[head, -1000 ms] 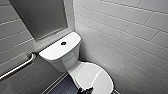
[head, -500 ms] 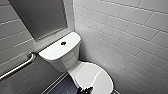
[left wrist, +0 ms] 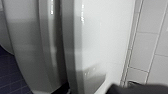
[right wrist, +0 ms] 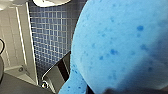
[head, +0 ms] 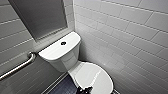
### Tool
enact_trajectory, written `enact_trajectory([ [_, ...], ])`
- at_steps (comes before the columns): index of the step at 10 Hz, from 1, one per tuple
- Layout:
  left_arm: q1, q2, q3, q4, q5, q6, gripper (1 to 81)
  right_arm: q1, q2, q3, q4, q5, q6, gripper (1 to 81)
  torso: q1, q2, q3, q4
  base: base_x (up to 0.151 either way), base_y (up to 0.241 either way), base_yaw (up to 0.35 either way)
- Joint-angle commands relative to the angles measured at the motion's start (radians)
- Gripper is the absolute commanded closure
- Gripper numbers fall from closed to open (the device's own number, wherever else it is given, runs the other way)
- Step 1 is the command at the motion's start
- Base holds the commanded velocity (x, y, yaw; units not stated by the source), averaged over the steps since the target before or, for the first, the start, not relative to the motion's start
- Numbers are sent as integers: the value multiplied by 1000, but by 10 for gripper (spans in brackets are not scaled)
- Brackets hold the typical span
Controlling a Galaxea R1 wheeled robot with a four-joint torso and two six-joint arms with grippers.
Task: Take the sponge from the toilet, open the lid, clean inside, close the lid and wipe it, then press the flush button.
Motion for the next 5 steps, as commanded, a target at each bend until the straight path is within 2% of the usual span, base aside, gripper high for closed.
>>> enact_trajectory([
  [1,-127,-40,95,137,-117,-60,10,9,-31,19,-20,-57,1,811,0,0,0,0,0,0,0],
  [5,-125,-43,54,332,-204,-275,10,11,-22,11,-20,-57,1,811,0,0,0,0,0,0,0],
])
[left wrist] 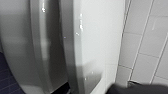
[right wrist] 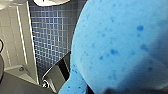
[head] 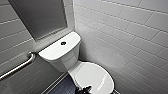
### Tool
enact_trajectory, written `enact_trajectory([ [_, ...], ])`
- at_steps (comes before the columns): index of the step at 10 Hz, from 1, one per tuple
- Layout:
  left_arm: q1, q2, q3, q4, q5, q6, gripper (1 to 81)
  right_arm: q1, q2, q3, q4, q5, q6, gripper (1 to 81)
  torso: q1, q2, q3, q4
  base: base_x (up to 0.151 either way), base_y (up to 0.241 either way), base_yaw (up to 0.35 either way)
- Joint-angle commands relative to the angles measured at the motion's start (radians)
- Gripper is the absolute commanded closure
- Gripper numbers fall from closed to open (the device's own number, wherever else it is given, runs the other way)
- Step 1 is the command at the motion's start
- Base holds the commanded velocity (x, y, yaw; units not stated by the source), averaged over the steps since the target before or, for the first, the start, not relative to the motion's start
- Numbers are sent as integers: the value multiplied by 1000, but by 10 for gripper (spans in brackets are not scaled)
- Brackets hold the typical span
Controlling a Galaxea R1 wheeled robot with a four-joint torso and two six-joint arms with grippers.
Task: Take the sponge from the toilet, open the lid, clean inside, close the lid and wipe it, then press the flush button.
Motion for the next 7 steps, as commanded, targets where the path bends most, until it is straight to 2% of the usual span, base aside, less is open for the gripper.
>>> enact_trajectory([
  [1,-127,-3,7,140,-167,-88,10,9,-33,17,-20,-57,0,811,0,0,0,0,0,0,0],
  [4,-127,-29,11,272,-272,-242,10,9,-33,15,-20,-56,0,811,0,0,0,0,0,0,0],
  [5,-127,-35,14,286,-290,-267,10,6,-31,15,-20,-57,0,811,0,0,0,0,0,0,0],
  [6,-125,-44,22,298,-328,-282,10,4,-31,14,-20,-56,0,811,0,0,33,0,0,0,0],
  [7,-125,-55,31,304,-352,-303,10,4,-31,14,-20,-56,0,811,0,0,35,0,0,0,0],
])
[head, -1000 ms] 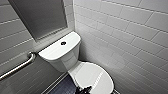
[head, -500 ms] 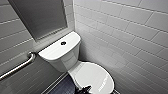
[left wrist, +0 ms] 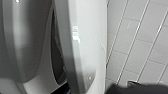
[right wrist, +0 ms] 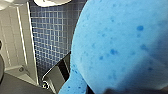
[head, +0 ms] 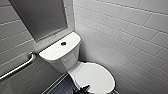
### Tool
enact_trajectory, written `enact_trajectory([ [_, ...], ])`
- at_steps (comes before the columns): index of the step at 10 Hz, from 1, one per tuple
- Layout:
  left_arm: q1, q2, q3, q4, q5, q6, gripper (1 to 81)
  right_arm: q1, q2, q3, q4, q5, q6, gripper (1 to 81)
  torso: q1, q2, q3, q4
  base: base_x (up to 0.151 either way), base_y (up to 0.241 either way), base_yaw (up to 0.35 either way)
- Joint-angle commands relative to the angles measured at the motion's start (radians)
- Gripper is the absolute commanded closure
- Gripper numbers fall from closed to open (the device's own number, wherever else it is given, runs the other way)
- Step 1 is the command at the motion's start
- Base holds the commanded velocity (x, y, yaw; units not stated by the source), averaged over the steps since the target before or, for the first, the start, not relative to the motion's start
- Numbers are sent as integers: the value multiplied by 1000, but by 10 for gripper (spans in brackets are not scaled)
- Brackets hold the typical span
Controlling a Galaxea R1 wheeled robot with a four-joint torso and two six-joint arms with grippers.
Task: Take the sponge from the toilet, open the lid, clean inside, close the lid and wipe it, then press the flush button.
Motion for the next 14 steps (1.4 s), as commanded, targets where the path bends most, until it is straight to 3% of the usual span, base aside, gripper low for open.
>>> enact_trajectory([
  [1,-140,-19,62,34,-160,-14,10,4,-31,18,-20,-56,0,811,0,0,23,0,0,0,0],
  [3,-140,-34,90,34,-164,-18,10,6,-29,18,-20,-56,0,811,0,0,16,0,0,0,0],
  [7,-142,-83,140,32,-243,-67,10,4,-29,23,-20,-56,1,811,0,0,22,0,0,0,0],
  [14,-188,-188,191,-119,-299,-83,10,-2,-31,35,-20,-56,1,811,0,0,22,0,0,0,0],
])
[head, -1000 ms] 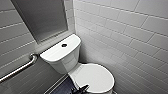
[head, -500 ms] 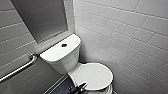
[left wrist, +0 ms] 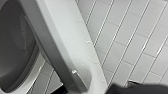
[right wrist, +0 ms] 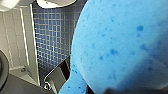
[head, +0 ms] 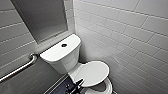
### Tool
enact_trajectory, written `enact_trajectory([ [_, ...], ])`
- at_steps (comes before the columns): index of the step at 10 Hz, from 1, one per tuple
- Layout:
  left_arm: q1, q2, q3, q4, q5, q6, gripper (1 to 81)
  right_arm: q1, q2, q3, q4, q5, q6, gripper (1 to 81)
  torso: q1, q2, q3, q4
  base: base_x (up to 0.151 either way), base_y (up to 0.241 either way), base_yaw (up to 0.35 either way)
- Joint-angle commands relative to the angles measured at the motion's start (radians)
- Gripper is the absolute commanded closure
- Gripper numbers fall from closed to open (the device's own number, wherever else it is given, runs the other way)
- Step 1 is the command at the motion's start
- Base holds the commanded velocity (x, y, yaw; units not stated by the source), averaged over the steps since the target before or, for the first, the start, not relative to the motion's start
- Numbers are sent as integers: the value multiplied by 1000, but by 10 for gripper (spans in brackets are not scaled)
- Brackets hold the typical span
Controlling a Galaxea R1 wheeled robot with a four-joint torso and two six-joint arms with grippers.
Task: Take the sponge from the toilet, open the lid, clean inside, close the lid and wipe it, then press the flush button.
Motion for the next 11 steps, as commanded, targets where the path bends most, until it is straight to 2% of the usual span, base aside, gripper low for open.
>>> enact_trajectory([
  [1,-160,-60,23,-94,-92,6,10,2,-31,34,-20,-55,1,811,0,0,0,0,0,0,0],
  [5,-171,-128,23,-168,-121,-5,10,2,-30,43,-20,-55,1,811,0,0,0,0,0,0,0],
  [6,-176,-155,23,-223,-124,-22,10,1,-30,46,-20,-55,1,811,0,0,0,0,0,0,0],
  [9,-167,-230,7,-393,-112,-175,10,-2,-34,69,-20,-42,0,811,0,0,0,0,0,0,0],
  [11,-127,-243,-61,-395,-126,-206,10,-4,-36,69,-20,-39,0,811,0,0,0,0,0,0,0],
])
